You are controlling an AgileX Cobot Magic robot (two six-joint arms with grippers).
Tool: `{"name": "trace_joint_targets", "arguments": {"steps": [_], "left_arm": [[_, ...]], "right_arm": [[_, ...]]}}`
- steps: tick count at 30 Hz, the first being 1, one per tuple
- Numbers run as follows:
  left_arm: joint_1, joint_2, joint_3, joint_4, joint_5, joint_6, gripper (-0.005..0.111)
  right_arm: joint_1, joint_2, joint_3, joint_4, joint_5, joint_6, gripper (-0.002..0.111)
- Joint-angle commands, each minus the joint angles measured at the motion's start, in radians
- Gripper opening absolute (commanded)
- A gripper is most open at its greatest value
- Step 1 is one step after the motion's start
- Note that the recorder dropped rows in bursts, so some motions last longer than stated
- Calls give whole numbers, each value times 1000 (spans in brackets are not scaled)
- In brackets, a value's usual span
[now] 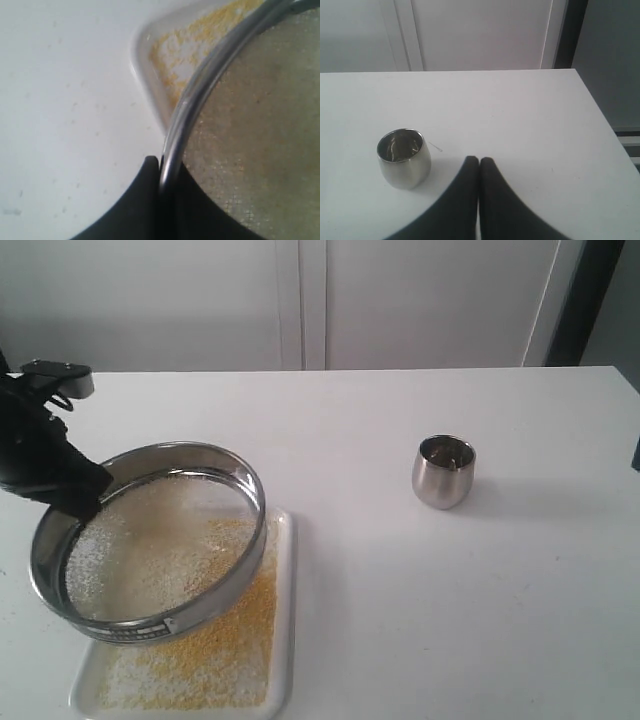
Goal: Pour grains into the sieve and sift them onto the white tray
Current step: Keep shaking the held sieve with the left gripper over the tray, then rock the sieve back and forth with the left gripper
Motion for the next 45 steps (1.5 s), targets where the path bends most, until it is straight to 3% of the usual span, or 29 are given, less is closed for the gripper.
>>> {"name": "trace_joint_targets", "arguments": {"steps": [1, 2, 4, 6, 7, 9, 11, 13, 15, 17, 19, 21, 23, 25, 27, 29, 31, 33, 35, 36, 38, 40, 42, 43, 45], "left_arm": [[-46, -10, -19, 114, 54, -112, 0], [-13, -15, -21, 159, 63, -161, 0], [41, -17, -26, 54, 65, -133, 0], [-17, -15, -26, -129, 70, 48, 0], [-60, -15, -26, -98, 70, 60, 0], [-90, -17, -32, 125, 78, -113, 0], [-31, -25, -42, 274, 103, -268, 0], [9, -29, -42, 88, 89, -188, 0], [-57, -8, -40, -163, 86, 37, 0], [-113, 3, -42, -62, 84, -19, 0], [-75, -2, -42, 156, 86, -201, 0], [-25, -4, -42, 112, 69, -225, 0], [-60, 5, -40, -98, 65, -33, 0], [-99, 8, -44, 13, 75, -32, 0], [-71, 0, -44, 219, 75, -256, 0], [-69, -2, -44, 147, 63, -275, 0], [-156, 8, -37, 32, 47, -70, 0], [-203, 18, -44, 219, 56, -200, 0], [-156, 11, -44, 418, 77, -367, 0], [-117, 7, -44, 419, 80, -380, 0], [-83, 0, -44, 235, 32, -324, 0], [-137, 7, -44, 16, 23, -86, 0], [-164, 10, -44, 94, 27, -130, 0], [-146, 10, -44, 196, 35, -224, 0], [-87, 8, -44, 233, 52, -284, 0]], "right_arm": [[-6, -3, 3, -3, 4, 4, 0], [-6, -3, 3, -3, 4, 4, 0], [-6, -3, 3, -3, 6, 4, 0], [-6, -3, 3, -3, 6, 4, 0], [-6, -3, 3, -3, 3, 4, 0], [-6, -3, 3, -3, 4, 4, 0], [-6, -3, 3, -3, 4, 4, 0], [-6, -3, 3, -3, 4, 4, 0], [-6, -3, 3, -3, 4, 4, 0], [-6, -3, 3, -3, 4, 4, 0], [-6, -3, 3, -3, 4, 4, 0], [-6, -3, 3, -3, 4, 4, 0], [-6, -3, 3, -3, 4, 4, 0], [-6, -3, 3, -3, 2, 4, 0], [-6, -3, 3, -3, 4, 4, 0], [-6, -3, 3, -3, 4, 4, 0], [-6, -3, 3, -3, 6, 4, 0], [-6, -3, 3, -3, 4, 4, 0], [-6, -3, 3, -3, 4, 4, 0], [-6, -3, 3, -3, 4, 4, 0], [-6, -3, 3, -3, 4, 4, 0], [-6, -3, 3, -3, 4, 4, 0], [-6, -3, 3, -3, 4, 4, 0], [-6, -3, 3, -3, 4, 4, 0], [-6, -3, 3, -3, 4, 4, 0]]}}
